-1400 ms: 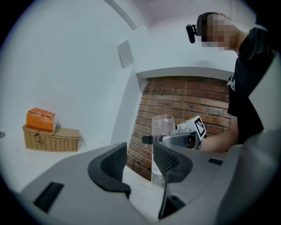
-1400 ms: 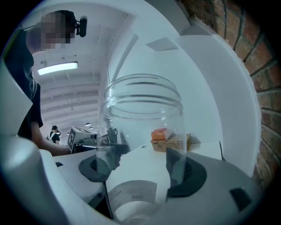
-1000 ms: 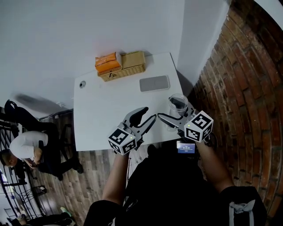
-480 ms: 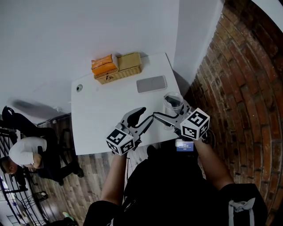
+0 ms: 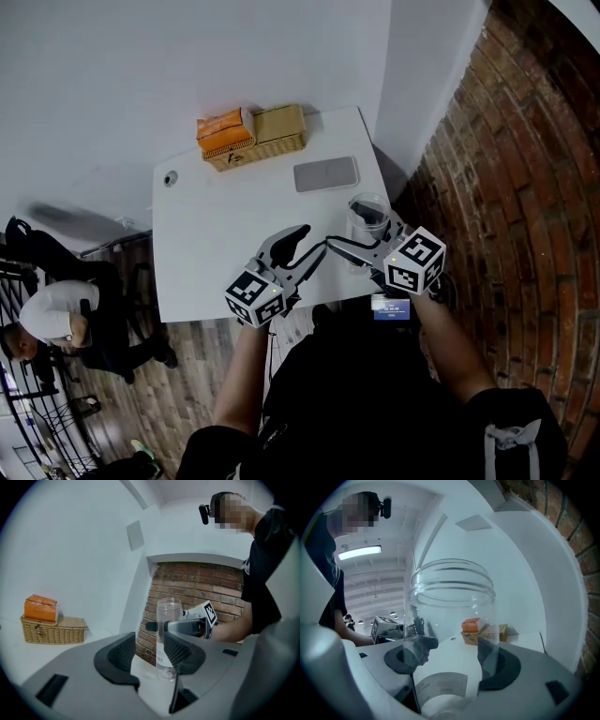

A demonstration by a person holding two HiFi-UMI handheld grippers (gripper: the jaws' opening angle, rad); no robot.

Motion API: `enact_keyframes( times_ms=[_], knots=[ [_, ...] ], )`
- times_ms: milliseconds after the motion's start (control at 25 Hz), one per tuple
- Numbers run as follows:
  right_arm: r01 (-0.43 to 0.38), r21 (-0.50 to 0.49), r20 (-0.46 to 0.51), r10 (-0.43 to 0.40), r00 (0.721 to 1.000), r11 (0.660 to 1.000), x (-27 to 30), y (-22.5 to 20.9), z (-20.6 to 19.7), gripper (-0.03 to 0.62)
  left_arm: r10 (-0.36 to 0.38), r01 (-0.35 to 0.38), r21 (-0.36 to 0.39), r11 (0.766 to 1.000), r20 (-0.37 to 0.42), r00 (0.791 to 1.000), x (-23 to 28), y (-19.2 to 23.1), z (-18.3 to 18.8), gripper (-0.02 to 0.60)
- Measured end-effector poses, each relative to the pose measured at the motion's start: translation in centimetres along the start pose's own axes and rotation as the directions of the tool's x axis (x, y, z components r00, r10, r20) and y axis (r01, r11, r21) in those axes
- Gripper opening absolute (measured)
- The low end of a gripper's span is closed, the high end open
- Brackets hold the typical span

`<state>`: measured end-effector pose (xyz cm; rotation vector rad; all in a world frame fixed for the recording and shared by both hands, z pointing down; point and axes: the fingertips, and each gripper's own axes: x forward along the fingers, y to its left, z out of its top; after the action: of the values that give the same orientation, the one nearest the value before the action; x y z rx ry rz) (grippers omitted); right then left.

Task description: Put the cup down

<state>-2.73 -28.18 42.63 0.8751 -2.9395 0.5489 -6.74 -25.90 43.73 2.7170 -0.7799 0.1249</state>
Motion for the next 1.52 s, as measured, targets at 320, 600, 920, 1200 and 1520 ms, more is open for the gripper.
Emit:
enact_keyframes(
  times_ms=[320,600,920,1200,1520],
  knots=[
    [0.027,-0.052,-0.095,-0.032,0.995,0.998,-0.6,-5.0,-1.8,0.374,0.033,-0.034,-0.030,0.999,-0.022,0.999,0.4,1.6,-0.8,0.193],
    [0.087,-0.154,-0.094,-0.102,0.990,0.984,2.1,-14.0,0.2,0.374,0.093,-0.099,-0.090,0.991,-0.063,0.994,-0.4,3.1,-2.8,0.193],
    [0.100,-0.171,0.088,-0.086,0.992,0.980,9.7,-19.2,2.0,0.374,0.160,-0.169,-0.162,0.972,-0.067,0.985,-1.3,3.8,-4.5,0.193],
    [0.111,-0.257,0.102,-0.088,0.991,0.960,13.4,-20.9,0.0,0.374,0.183,-0.195,-0.174,0.965,-0.080,0.980,-1.1,4.2,-4.7,0.193],
    [0.097,-0.346,0.127,-0.055,0.990,0.933,13.4,-19.5,-0.8,0.374,0.198,-0.209,-0.164,0.964,-0.081,0.977,-1.3,3.8,-4.3,0.193]
  ],
)
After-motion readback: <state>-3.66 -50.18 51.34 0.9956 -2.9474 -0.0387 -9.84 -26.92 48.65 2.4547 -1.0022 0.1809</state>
